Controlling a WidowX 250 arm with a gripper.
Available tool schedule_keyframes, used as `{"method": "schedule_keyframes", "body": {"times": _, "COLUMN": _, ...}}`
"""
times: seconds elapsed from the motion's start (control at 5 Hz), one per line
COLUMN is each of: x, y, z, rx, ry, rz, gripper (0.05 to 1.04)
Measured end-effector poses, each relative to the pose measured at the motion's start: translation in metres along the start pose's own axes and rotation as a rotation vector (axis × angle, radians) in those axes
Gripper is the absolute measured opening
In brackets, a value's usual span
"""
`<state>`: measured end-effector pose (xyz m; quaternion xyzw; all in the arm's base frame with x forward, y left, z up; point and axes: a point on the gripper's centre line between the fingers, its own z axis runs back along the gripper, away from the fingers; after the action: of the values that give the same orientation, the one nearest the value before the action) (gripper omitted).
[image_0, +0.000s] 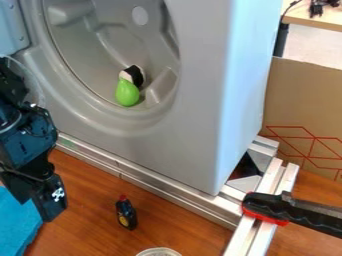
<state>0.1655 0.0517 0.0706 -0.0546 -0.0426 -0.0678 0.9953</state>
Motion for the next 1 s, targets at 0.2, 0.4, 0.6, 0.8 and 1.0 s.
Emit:
{"method": "schedule_keyframes", "body": {"times": 0.2, "x": -0.001, "y": -0.001, "z": -0.002, "rx": 0.001, "ry": 0.001, "rz": 0.019, "gripper": 0.999}}
{"method": "schedule_keyframes", "body": {"times": 0.4, "x": 0.018, "y": -0.010, "z": 0.000, "rx": 0.089, "ry": -0.149, "rz": 0.180, "gripper": 0.999}}
{"method": "schedule_keyframes", "body": {"times": 0.6, "x": 0.031, "y": -0.012, "z": 0.000, "rx": 0.121, "ry": -0.270, "rz": 0.386, "gripper": 0.999}}
{"method": "schedule_keyframes", "body": {"times": 0.8, "x": 0.042, "y": -0.019, "z": -0.012, "rx": 0.168, "ry": -0.300, "rz": 0.619, "gripper": 0.999}}
{"method": "schedule_keyframes", "body": {"times": 1.0, "x": 0.052, "y": -0.022, "z": -0.022, "rx": 0.202, "ry": -0.295, "rz": 0.790, "gripper": 0.999}}
